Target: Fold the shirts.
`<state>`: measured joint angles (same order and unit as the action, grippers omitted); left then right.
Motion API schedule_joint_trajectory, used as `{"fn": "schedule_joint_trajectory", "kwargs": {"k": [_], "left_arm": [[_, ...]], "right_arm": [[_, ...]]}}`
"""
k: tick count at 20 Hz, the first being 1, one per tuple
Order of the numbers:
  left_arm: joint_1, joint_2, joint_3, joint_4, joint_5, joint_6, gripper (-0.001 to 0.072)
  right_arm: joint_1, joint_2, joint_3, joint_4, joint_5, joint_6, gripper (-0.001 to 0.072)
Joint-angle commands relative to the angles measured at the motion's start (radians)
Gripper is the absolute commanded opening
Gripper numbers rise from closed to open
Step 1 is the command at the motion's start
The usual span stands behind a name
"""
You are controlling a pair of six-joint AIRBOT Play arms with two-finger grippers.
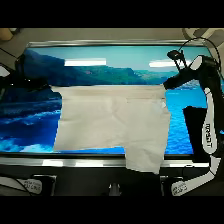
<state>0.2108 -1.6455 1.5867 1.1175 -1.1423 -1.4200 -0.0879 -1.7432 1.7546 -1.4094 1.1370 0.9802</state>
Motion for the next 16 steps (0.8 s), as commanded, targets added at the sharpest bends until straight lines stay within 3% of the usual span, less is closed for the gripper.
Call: {"fn": "schedule_joint_trajectory", "kwargs": {"k": [1,3,5,6,13,14,15,16], "left_arm": [[-0.013,-0.042,0.021,-0.021,0.087,0.045,0.0025],[-0.004,-0.040,0.049,0.007,-0.094,0.120,0.0024],[-0.005,-0.043,0.031,0.028,-0.301,0.109,0.0024],[-0.011,-0.043,-0.009,0.028,-0.346,0.085,0.0024],[-0.037,-0.044,-0.234,0.035,-0.303,0.057,0.0028],[-0.033,-0.043,-0.224,0.035,-0.307,0.040,0.0123],[-0.028,-0.041,-0.205,0.035,-0.334,0.024,0.0412],[-0.017,-0.034,-0.178,0.039,-0.375,0.021,0.0558]], "right_arm": [[0.010,-0.027,0.007,0.004,-0.122,0.002,0.0029],[0.010,0.008,0.008,-0.017,0.059,-0.002,0.0029],[0.010,0.018,-0.003,-0.046,0.288,-0.001,0.0029],[0.010,0.018,-0.038,-0.040,0.320,0.004,0.0029],[0.010,0.001,-0.227,-0.033,0.267,0.051,0.0037],[0.010,0.004,-0.225,-0.031,0.249,0.073,0.0186],[0.005,0.014,-0.216,-0.030,0.254,0.072,0.0423],[-0.001,0.031,-0.201,-0.032,0.289,0.061,0.0519]]}}
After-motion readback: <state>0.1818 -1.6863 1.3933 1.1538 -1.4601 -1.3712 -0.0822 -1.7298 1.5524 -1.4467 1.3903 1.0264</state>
